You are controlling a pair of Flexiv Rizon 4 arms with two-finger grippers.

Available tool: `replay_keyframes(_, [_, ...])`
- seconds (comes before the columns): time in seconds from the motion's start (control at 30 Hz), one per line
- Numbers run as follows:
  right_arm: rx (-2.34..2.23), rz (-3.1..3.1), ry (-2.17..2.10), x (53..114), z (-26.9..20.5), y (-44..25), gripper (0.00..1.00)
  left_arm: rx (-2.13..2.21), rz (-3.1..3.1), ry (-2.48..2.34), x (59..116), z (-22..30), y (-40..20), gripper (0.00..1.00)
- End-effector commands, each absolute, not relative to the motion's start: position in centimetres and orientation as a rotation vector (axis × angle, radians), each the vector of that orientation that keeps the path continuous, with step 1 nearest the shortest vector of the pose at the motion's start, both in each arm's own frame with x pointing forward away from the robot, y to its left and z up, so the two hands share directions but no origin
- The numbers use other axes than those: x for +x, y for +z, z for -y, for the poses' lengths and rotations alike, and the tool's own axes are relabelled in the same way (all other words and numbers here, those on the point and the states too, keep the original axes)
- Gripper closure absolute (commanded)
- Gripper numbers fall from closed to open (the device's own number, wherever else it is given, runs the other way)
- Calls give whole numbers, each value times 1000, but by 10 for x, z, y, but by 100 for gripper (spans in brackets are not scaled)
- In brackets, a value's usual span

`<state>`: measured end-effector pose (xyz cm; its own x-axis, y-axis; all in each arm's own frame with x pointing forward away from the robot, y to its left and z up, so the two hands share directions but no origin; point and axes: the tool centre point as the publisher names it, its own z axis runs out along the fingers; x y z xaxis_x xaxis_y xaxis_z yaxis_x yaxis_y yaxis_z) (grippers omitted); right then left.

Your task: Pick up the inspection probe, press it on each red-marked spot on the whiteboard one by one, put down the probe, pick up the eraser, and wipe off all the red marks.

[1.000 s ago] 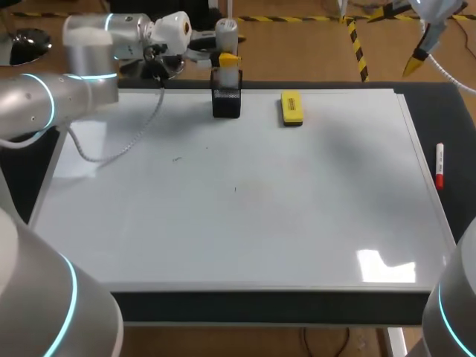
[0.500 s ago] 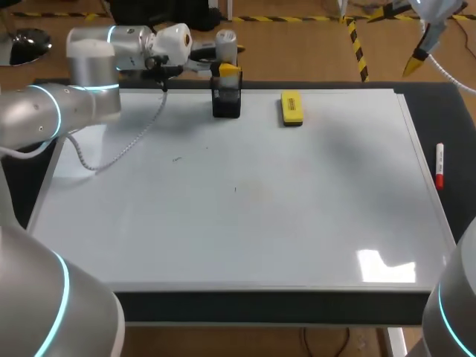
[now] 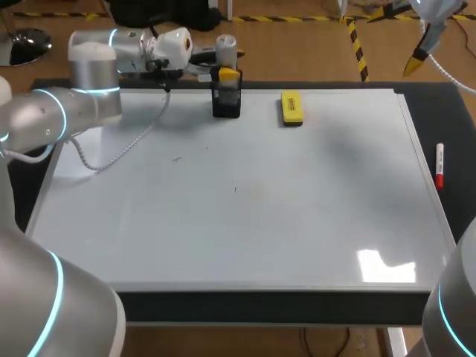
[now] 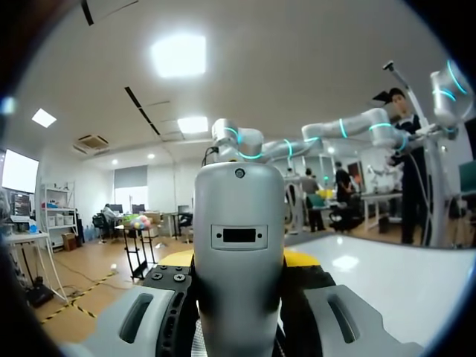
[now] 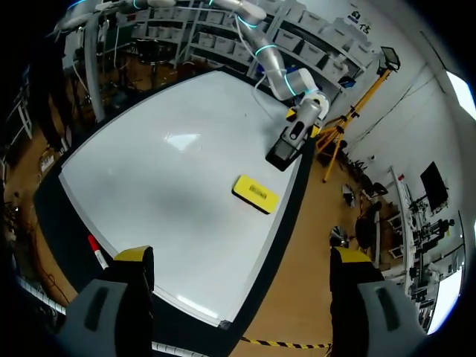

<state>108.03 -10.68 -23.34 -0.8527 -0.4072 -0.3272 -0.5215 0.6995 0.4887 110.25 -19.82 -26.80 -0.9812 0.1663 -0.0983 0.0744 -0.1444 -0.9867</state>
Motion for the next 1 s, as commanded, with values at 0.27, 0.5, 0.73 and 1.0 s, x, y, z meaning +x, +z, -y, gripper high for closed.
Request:
replay_keyframes(0.27, [-755, -2718, 865, 1081, 107, -233, 0, -319, 1979, 2299, 1110, 199, -278, 100])
replay_keyframes(0.5, [-755, -2718, 865, 1081, 107, -233, 0, -322, 1976, 2295, 1109, 201, -279, 100])
replay_keyframes(0.73, [-755, -2718, 865, 1081, 107, -233, 0, -309, 1976, 2295, 1109, 201, -281, 69])
replay_keyframes(1.0, [-755, -2718, 865, 1081, 107, -233, 0, -306, 1985, 2293, 1107, 200, -280, 0])
